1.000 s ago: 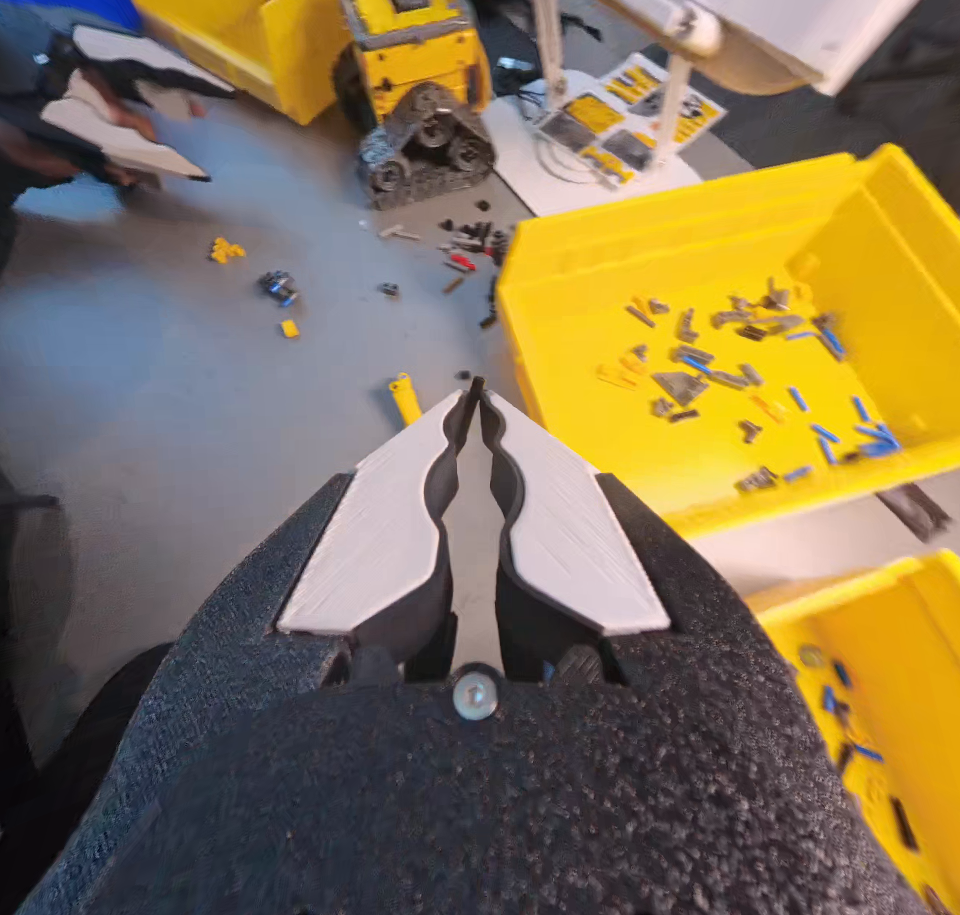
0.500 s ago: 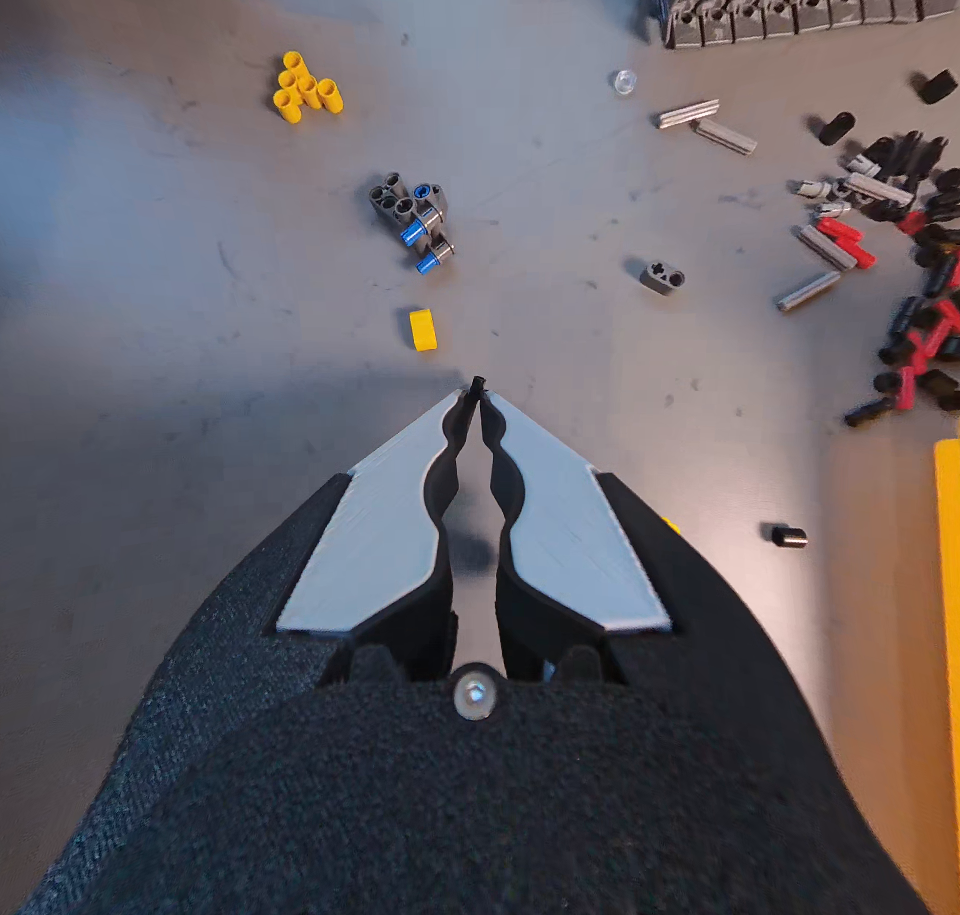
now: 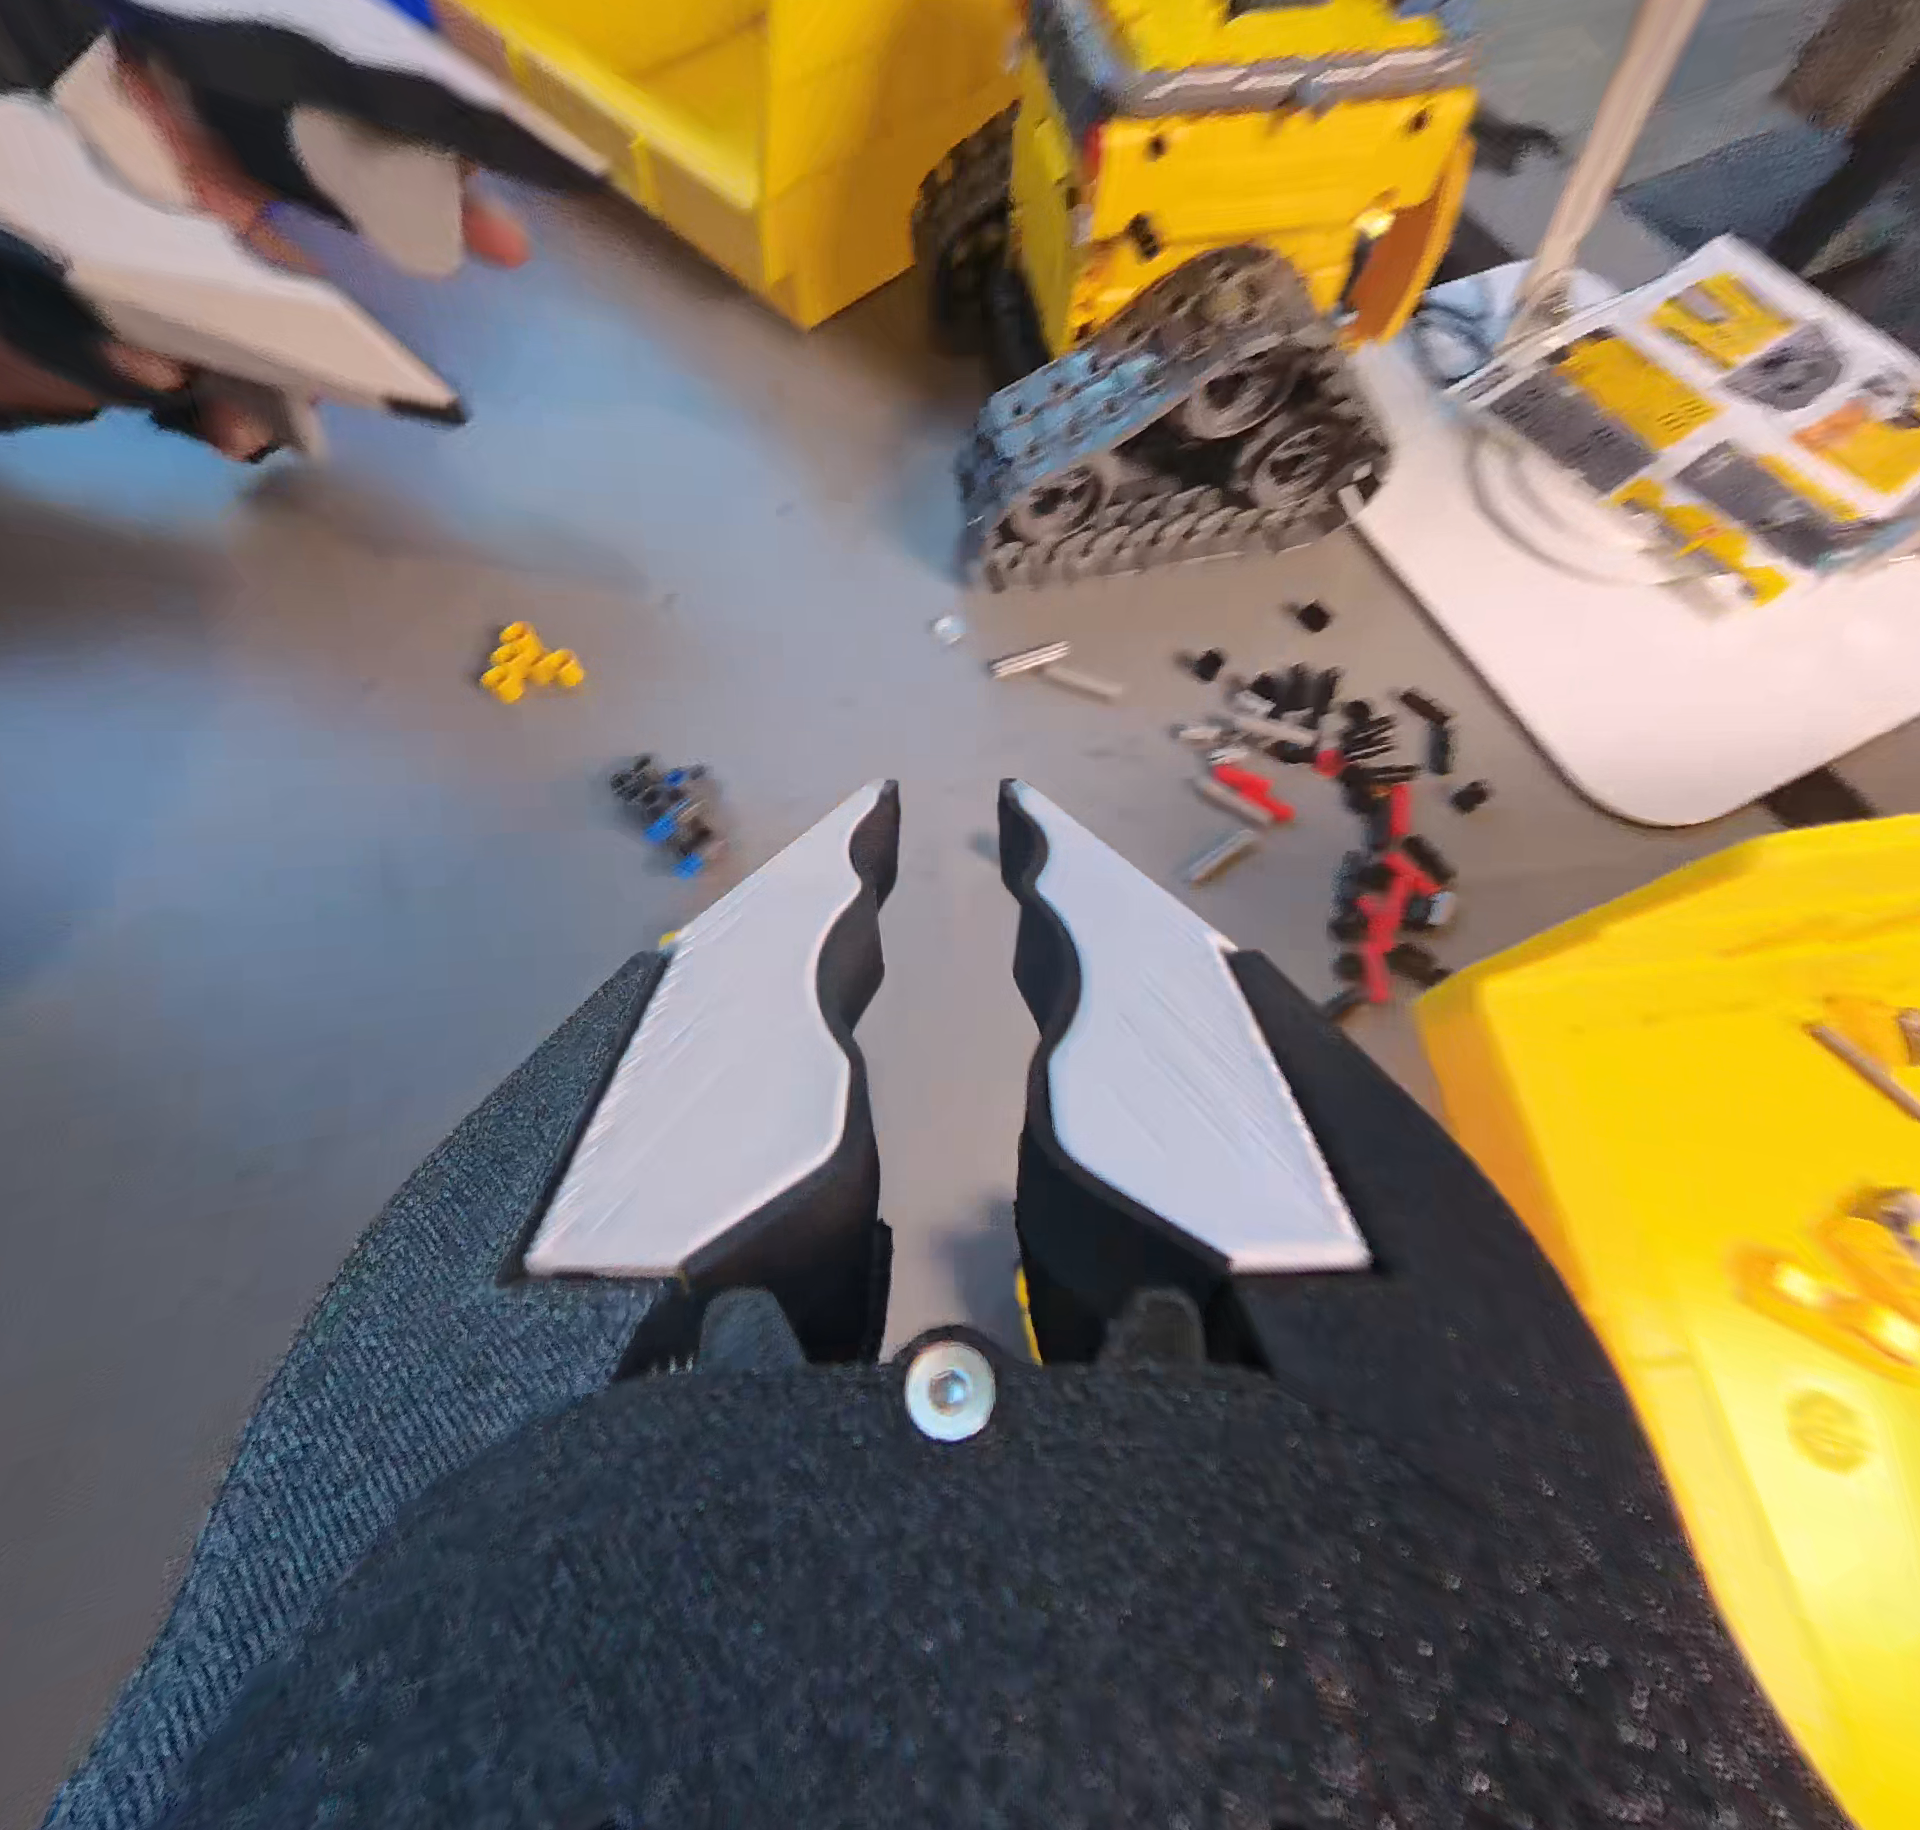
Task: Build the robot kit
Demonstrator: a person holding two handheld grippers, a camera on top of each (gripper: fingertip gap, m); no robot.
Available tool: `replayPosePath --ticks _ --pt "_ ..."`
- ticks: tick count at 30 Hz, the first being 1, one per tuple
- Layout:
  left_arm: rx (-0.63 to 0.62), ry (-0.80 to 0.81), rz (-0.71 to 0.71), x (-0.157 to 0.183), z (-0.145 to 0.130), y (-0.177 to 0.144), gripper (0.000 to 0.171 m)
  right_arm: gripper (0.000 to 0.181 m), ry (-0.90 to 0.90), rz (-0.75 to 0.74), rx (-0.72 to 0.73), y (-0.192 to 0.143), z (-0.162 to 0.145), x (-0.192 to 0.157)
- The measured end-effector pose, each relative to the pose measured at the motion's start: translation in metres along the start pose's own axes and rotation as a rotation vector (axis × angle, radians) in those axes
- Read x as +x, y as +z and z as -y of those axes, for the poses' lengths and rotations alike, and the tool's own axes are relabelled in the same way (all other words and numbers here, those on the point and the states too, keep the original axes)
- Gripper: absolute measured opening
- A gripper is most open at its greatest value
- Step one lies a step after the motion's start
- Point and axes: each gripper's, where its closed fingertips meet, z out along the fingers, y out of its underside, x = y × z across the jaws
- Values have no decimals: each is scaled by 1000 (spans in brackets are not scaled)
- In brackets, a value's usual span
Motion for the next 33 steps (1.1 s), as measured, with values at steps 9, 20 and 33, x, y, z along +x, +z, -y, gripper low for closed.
replayPosePath --ticks 9,20,33 --pt "3 33 4 1 2 -2 68 0 83 -284 -120 18 -7 108" --pt "9 27 -11 2 4 -3 68 19 134 -270 -385 16 -75 105" --pt "-1 36 -12 3 2 -3 68 4 179 -134 -244 9 -58 86"
